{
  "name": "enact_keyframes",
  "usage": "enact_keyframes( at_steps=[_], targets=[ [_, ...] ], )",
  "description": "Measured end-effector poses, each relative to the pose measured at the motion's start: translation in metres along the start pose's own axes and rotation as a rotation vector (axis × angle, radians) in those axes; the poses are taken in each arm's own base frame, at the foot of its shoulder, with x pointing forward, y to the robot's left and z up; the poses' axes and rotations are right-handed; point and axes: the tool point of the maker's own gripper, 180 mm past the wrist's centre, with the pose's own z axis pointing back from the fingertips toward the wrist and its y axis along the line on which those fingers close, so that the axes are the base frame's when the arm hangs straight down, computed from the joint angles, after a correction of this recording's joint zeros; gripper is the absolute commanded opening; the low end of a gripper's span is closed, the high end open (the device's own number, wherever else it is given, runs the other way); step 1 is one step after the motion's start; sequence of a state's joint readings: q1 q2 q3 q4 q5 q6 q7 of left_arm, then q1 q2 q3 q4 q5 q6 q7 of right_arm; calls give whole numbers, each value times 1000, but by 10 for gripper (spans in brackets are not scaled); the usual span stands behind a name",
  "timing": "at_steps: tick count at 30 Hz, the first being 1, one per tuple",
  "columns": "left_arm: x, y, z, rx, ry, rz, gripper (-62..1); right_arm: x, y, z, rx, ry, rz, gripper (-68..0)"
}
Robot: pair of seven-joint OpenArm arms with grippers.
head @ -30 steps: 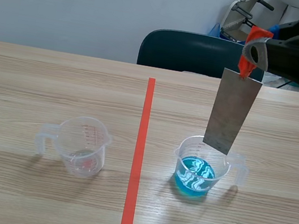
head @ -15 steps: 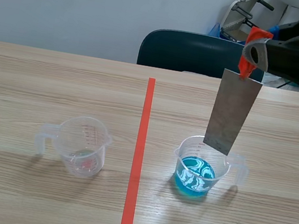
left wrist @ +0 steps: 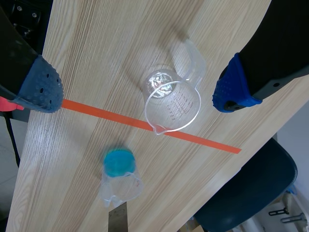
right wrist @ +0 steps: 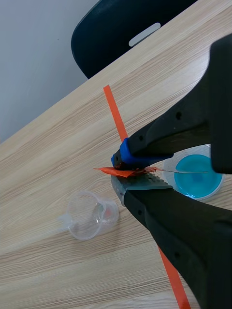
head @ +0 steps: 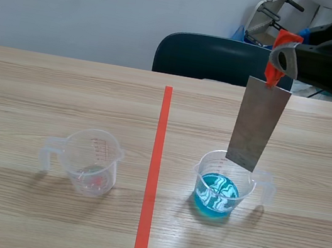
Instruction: Do the redox reaction experiment
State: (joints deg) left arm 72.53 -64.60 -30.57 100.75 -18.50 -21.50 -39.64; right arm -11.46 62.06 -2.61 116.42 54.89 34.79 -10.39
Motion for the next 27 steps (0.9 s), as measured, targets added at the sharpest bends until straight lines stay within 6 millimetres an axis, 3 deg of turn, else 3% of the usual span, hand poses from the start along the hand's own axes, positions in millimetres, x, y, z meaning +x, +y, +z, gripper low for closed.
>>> enact_keyframes(
  at_steps=[23, 24, 27],
  targets=[
    [0, 0, 0, 0, -1, 0, 12, 0, 0, 0, 0, 0, 0, -669],
    [0, 1, 0, 0, -1, -3, -67, 0, 0, 0, 0, 0, 0, -669],
    [5, 7, -2, 12, -13, -29, -382, 0, 0, 0, 0, 0, 0, -669]
  ],
)
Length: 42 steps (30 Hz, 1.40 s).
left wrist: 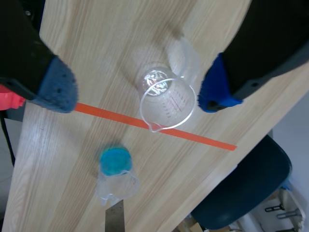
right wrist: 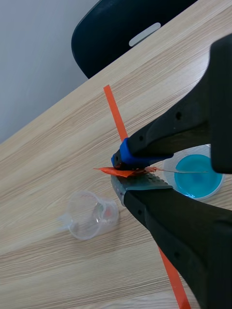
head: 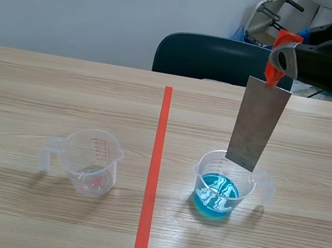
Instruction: Do the redox reaction experiment
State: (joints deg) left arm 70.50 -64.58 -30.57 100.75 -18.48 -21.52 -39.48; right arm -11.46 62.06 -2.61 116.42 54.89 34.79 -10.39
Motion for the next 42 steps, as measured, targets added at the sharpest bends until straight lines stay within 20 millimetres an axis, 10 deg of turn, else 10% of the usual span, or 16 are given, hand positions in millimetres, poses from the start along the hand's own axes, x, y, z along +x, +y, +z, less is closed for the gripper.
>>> enact_keyframes(
  at_steps=[3, 19, 42],
  targets=[
    [5, 6, -2, 10, -15, -23, -596, 0, 0, 0, 0, 0, 0, -669],
    [51, 11, -39, -57, -136, -76, -593, 0, 0, 0, 0, 2, 0, -669],
    [38, 18, -106, 84, -103, -120, -593, 0, 0, 0, 3, 2, 1, -669]
  ],
)
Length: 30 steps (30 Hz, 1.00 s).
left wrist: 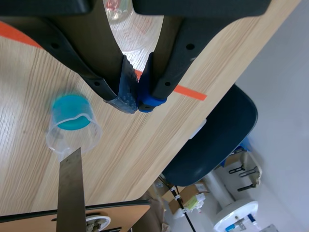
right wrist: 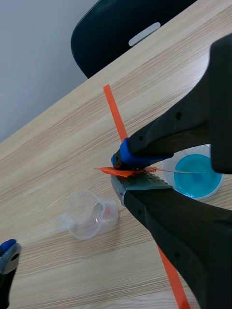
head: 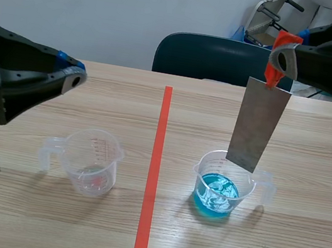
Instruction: Do the redox reaction experiment
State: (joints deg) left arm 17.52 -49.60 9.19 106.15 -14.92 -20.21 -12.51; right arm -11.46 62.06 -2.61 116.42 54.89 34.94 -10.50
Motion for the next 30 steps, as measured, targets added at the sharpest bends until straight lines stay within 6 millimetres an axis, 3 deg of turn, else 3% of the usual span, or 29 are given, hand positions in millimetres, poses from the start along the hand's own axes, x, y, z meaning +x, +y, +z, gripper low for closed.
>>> enact_keyframes(
  at_steps=[7, 19, 30],
  targets=[
    [-8, -11, -32, -11, -4, 33, -593, 0, 0, 0, 0, 0, 0, -669],
    [-42, -20, -72, -11, 6, 124, -593, 0, 0, 0, 0, 0, 0, -669],
    [-22, -49, -107, -93, -84, 168, -593, 0, 0, 0, 0, 0, 0, -669]
  ],
)
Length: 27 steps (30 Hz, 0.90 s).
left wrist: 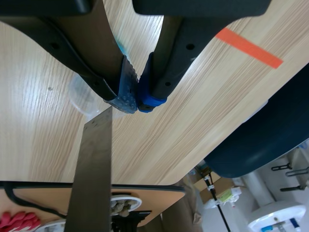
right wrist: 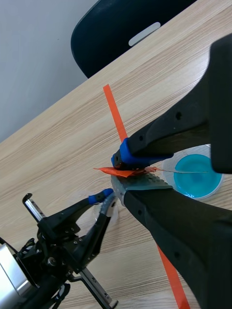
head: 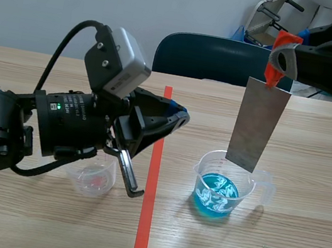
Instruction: Do the redox reaction experiment
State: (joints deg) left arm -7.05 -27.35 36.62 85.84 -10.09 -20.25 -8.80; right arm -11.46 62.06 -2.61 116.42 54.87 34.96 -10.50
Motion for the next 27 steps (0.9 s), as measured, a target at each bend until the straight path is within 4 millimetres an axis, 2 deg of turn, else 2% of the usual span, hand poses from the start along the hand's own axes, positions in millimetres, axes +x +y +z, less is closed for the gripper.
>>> enact_keyframes(
  at_steps=[9, 14, 23, 27],
  targets=[
    [10, -25, -19, -51, -38, 12, -593, 0, 0, 0, 0, 0, 0, -669],
    [8, -28, -21, -43, -34, 10, -593, 0, 0, 0, 2, 0, 0, -669],
    [-33, -23, -16, -20, 46, 20, -593, 0, 1, 0, 7, 0, 1, -669],
    [-37, -23, -15, -17, 50, 25, -593, 0, 1, 0, 7, 0, 1, -669]
  ],
)
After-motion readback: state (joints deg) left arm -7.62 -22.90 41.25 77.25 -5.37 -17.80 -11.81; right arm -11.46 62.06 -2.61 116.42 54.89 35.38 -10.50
